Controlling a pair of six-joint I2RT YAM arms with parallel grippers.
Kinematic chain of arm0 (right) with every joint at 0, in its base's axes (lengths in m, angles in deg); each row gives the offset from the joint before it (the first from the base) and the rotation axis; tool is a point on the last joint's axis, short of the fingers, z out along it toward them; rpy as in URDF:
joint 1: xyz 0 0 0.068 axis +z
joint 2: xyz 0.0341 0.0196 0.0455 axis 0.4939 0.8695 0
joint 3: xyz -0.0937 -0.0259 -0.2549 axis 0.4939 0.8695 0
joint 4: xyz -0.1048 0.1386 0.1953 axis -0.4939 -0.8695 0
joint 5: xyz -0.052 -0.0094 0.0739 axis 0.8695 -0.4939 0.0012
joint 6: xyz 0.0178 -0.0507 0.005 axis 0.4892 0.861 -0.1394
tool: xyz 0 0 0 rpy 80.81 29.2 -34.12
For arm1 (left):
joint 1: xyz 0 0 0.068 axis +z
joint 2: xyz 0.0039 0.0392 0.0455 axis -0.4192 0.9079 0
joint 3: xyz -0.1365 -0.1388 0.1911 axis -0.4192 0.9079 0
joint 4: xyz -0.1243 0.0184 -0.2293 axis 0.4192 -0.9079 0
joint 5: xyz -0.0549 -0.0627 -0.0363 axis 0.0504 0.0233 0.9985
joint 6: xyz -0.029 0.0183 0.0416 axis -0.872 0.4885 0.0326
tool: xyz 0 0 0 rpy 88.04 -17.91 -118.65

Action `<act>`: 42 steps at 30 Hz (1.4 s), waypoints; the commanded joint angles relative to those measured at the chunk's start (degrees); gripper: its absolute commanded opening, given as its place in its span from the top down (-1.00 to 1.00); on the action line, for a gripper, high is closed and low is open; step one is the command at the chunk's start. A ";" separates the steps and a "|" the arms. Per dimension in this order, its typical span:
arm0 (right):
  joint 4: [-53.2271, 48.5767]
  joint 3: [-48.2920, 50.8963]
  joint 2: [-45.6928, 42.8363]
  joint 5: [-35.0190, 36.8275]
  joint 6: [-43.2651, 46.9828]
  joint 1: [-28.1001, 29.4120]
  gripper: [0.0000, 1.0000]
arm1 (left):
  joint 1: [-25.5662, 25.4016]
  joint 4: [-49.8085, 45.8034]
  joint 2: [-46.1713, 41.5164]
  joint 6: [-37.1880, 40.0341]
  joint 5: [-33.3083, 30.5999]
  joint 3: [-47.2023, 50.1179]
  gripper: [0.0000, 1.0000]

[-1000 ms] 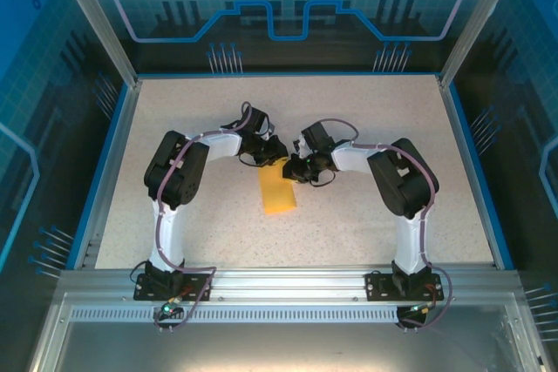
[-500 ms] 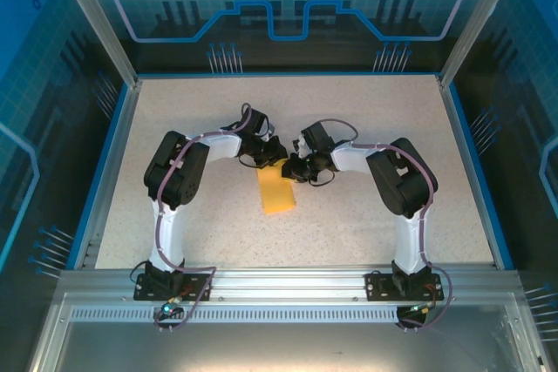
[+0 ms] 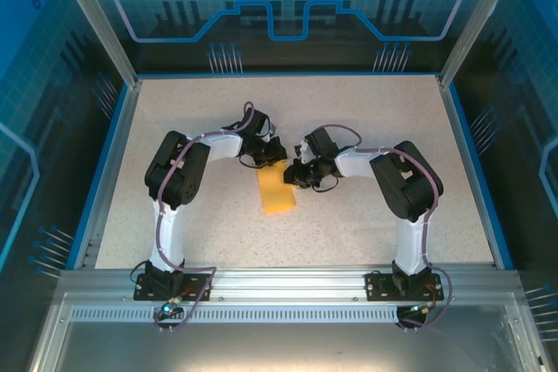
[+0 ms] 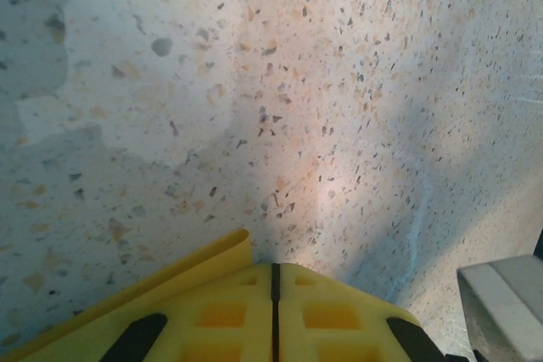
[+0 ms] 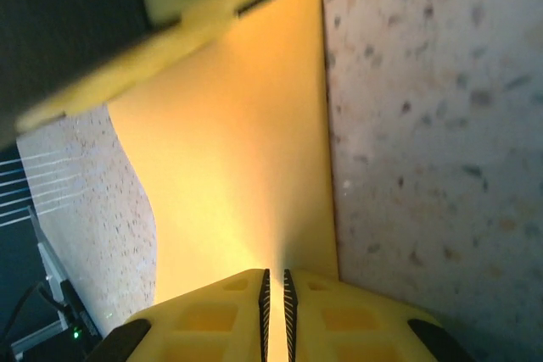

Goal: Fold a paper plane with a square sheet of paper (pick it up from the middle)
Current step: First fold in half a square sheet of paper at the center of the table.

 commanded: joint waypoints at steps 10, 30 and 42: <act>-3.33 8.15 -5.17 -5.13 -1.15 2.82 0.66 | -0.08 -3.48 2.86 1.86 -5.07 -0.11 0.81; -11.88 6.95 -4.22 2.58 -2.13 3.50 0.76 | -1.23 5.03 -9.06 -4.63 7.94 6.98 0.57; -13.63 5.68 -2.78 2.71 -2.44 3.57 0.79 | -3.94 6.17 -5.60 -4.53 7.42 9.64 0.69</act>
